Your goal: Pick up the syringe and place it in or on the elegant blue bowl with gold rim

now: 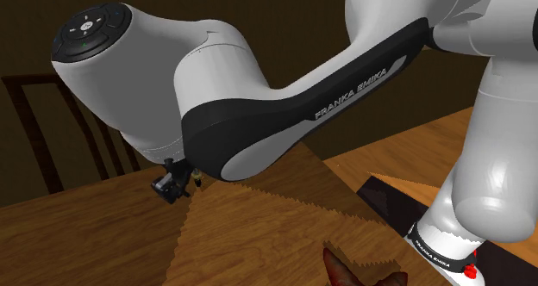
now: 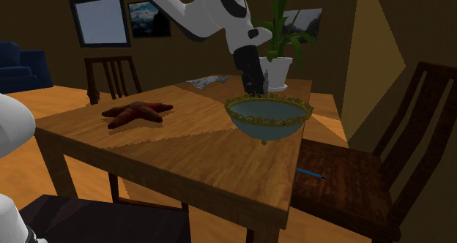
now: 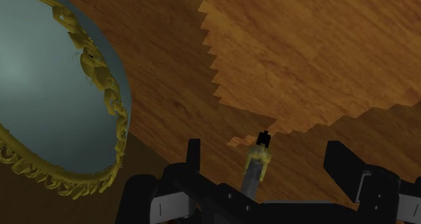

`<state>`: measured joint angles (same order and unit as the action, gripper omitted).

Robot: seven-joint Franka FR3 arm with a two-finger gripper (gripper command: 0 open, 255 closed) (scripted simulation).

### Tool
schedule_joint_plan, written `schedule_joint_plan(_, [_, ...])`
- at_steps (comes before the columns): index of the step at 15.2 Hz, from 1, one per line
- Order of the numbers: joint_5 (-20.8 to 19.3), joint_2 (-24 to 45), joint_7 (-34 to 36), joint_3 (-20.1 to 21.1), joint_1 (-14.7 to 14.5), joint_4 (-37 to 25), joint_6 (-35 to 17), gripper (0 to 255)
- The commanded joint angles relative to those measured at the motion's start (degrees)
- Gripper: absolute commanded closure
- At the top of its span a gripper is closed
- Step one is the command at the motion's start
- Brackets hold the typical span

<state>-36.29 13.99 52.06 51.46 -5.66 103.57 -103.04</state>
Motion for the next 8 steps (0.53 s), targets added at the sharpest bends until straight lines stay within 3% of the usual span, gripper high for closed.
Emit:
schedule_joint_plan(1, [0.00,0.00,0.00,0.00,0.00,0.00,0.00,0])
schedule_joint_plan(2, [0.00,0.00,0.00,0.00,0.00,0.00,0.00,255])
schedule_joint_plan(8, [0.00,0.00,0.00,0.00,-0.01,-0.02,0.02,255])
